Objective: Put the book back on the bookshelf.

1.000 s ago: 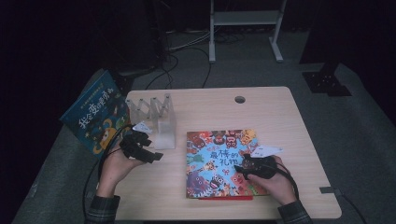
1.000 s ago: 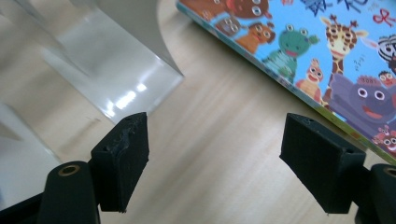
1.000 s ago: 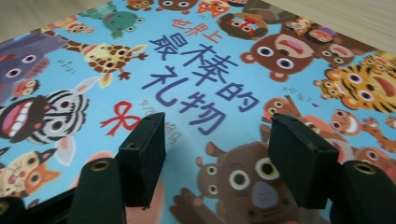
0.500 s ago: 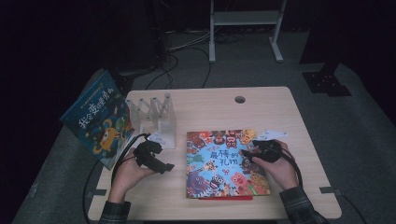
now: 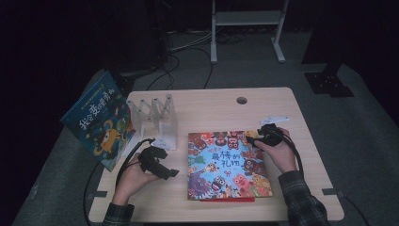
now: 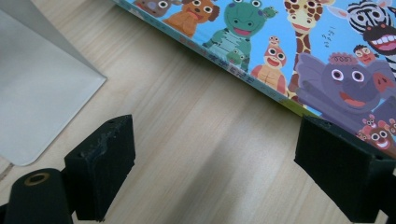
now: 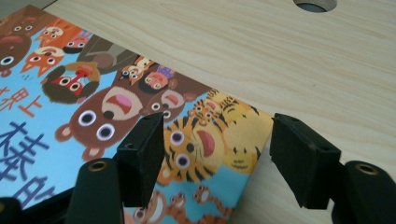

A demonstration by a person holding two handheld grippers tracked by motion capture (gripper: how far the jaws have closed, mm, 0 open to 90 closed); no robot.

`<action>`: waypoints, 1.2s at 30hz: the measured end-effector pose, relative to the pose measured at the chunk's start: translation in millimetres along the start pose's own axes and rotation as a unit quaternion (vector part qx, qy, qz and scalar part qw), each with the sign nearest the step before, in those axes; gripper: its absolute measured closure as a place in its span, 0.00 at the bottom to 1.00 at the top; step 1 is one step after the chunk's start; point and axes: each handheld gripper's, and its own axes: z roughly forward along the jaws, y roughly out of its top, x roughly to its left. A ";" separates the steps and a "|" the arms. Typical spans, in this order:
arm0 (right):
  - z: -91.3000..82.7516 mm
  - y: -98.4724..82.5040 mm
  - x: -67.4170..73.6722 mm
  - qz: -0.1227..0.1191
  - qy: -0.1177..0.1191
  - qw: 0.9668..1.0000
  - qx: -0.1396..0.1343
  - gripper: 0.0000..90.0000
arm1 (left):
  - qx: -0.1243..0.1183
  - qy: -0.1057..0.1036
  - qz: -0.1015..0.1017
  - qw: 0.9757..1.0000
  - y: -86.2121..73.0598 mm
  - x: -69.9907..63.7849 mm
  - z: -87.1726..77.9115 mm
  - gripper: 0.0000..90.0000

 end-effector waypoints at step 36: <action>37.7 8.3 -11.0 0.042 0.054 0.998 0.009 0.27 | -0.008 0.000 -0.003 1.000 -1.5 1.0 -3.0 0.13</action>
